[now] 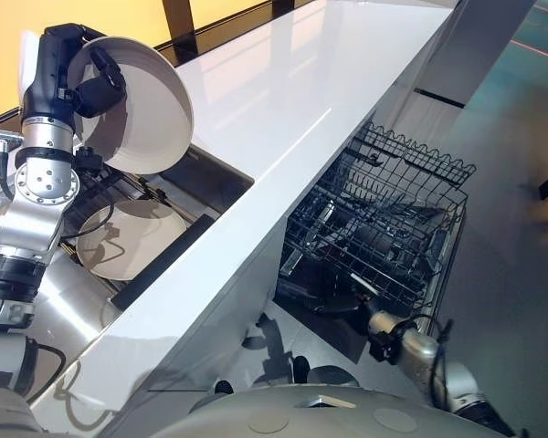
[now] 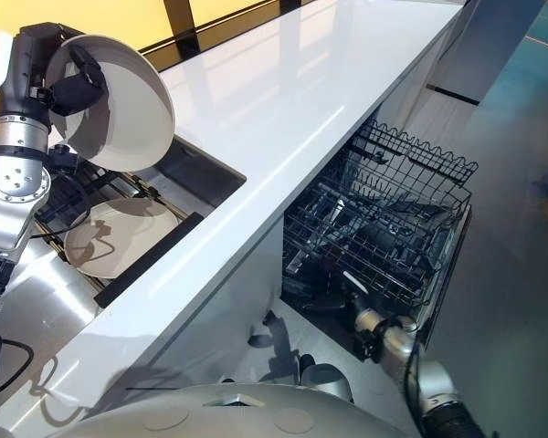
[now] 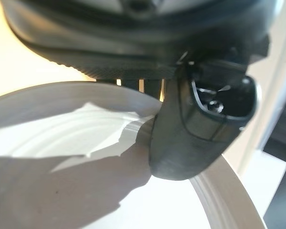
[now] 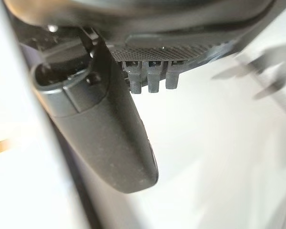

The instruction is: Pick up plates and place into dishwasher.

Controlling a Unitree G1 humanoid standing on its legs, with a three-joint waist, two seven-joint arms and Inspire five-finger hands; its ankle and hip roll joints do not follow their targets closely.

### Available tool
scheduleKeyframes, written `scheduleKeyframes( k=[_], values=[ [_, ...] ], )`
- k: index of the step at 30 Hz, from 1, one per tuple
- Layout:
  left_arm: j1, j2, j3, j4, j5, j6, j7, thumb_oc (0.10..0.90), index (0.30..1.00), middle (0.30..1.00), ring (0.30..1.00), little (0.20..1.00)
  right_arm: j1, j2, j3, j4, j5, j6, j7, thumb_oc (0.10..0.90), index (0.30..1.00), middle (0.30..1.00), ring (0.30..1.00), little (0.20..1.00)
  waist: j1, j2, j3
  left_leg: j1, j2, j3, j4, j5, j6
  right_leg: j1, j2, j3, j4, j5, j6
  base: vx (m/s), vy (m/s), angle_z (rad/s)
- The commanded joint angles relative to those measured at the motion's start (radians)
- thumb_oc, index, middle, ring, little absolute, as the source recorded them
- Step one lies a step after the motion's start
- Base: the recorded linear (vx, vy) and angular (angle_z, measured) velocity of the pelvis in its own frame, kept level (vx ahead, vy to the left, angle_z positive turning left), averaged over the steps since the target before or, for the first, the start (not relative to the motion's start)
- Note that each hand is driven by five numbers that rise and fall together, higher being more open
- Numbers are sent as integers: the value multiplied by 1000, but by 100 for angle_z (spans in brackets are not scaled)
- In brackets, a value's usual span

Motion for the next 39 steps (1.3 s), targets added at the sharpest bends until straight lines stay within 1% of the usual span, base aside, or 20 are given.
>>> scheduleKeyframes(
  k=[1,3,4,5,6,7,8,9,10,12,14,17,19,21,23,26,31,33,36,39],
  values=[
    [-123,71,127,0,75,-172,95,100,300,300,300,200,-124,-77,-245,-217,150,-165,-123,800,900,900,900,900,-46,55,-31,-4,-27,52,7,-89,32,-20,49,-25,78,-74,61,-19,15,-5],
    [-111,76,153,-5,95,-170,107,100,300,300,300,200,-142,-118,-395,-280,86,-220,-242,800,900,900,900,900,-69,59,-38,3,-27,66,7,-100,34,-21,49,-17,79,-76,65,-6,28,-6],
    [-107,76,159,-11,100,-166,110,100,300,300,300,200,-148,-128,-427,-293,44,-261,-295,800,900,900,900,900,-73,60,-40,3,-27,70,7,-102,34,-23,49,-13,79,-75,65,-7,39,-6],
    [-101,81,170,-23,98,-150,113,100,300,300,300,200,-171,-159,-509,-310,-4,-285,-335,800,900,900,900,900,-82,65,-44,6,-29,75,7,-108,36,-24,49,-9,79,-77,66,-2,54,-7],
    [-101,81,173,-34,94,-135,114,100,300,300,300,200,-193,-179,-551,-317,-46,-314,-360,800,900,900,900,900,-85,69,-46,8,-31,78,7,-112,37,-23,50,-7,79,-79,66,-13,55,-12],
    [-103,79,174,-45,95,-120,113,100,300,300,300,200,-213,-194,-569,-327,-72,-335,-370,800,900,900,900,900,-86,72,-47,6,-32,82,7,-108,37,-28,50,-4,79,-74,64,-16,33,-18],
    [-103,79,174,-45,95,-120,113,100,300,300,300,200,-214,-194,-569,-327,-72,-335,-370,800,900,900,900,900,-84,73,-49,4,-31,83,7,-108,37,-30,51,-3,78,-72,63,2,65,-23],
    [-132,68,149,-72,102,-73,113,100,300,300,300,200,-293,-231,-579,-370,-143,-366,-358,800,900,900,900,900,-87,83,-52,13,-38,80,7,-120,42,-23,50,-2,80,-83,65,0,65,-21],
    [-154,58,132,-87,103,-46,108,100,300,300,300,200,-347,-240,-557,-386,-172,-363,-339,800,900,900,900,900,-82,85,-54,11,-40,81,7,-116,42,-26,50,-1,79,-78,63,1,79,-25],
    [-181,44,106,-101,115,-20,102,100,300,300,300,200,-420,-251,-510,-393,-192,-349,-282,800,900,900,900,900,-73,88,-60,11,-42,80,7,-115,42,-25,49,-4,78,-80,64,-9,30,-37],
    [-199,31,81,-112,118,-10,97,100,300,300,300,200,-494,-269,-454,-394,-152,-297,-214,800,900,900,900,900,-58,87,-71,7,-43,78,7,-112,40,-23,49,-11,72,-80,63,3,16,-28],
    [-193,7,68,-111,139,-38,101,100,300,300,300,200,-565,-270,-386,-385,-59,-230,-136,800,900,900,900,900,-40,82,-81,3,-42,74,7,-108,36,-20,48,-24,68,-84,60,0,2,-3],
    [-178,-11,61,-110,156,-79,124,100,300,300,300,200,-613,-261,-327,-374,31,-181,-107,800,900,900,900,900,-24,78,-88,-1,-40,68,7,-103,33,-17,48,-36,65,-87,57,0,-12,7],
    [-164,-33,55,-109,181,-129,165,100,300,300,300,200,-650,-236,-279,-355,57,-161,-124,800,900,900,900,900,-11,74,-91,-3,-39,59,7,-99,32,-14,49,-45,65,-89,54,-1,-18,15],
    [-160,-69,30,-117,244,-168,233,105,305,305,305,205,-698,-194,-212,-323,77,-172,-164,800,900,900,900,900,6,70,-94,-8,-39,47,7,-92,29,-9,50,-57,62,-92,49,2,-22,10],
    [-160,-107,3,-140,307,-185,291,100,300,300,300,200,-741,-140,-165,-301,97,-195,-227,800,900,900,900,900,25,67,-97,-14,-39,33,7,-85,27,-6,51,-67,60,-93,44,6,-20,14],
    [-186,-155,-59,-158,370,-157,327,100,300,300,300,200,-792,-81,-111,-273,74,-196,-286,800,900,900,900,900,43,64,-97,-17,-39,17,7,-79,24,0,51,-78,60,-95,41,16,-15,17],
    [-199,-171,-84,-160,389,-150,331,100,300,300,300,200,-812,-64,-89,-259,81,-185,-298,800,900,900,900,900,50,62,-97,-21,-38,9,7,-75,22,1,51,-81,62,-97,41,22,-21,9],
    [-218,-184,-117,-155,405,-144,333,100,300,300,300,200,-833,-45,-59,-242,121,-151,-306,800,900,900,900,900,56,60,-97,-24,-37,2,7,-71,20,0,50,-83,67,-100,39,12,-16,14],
    [-246,-194,-161,-147,422,-134,344,100,300,300,300,200,-848,-6,-11,-213,212,-96,-301,800,900,900,900,900,63,58,-96,-28,-35,-5,7,-66,19,-3,48,-88,75,-102,39,10,-16,12]
  ],
)
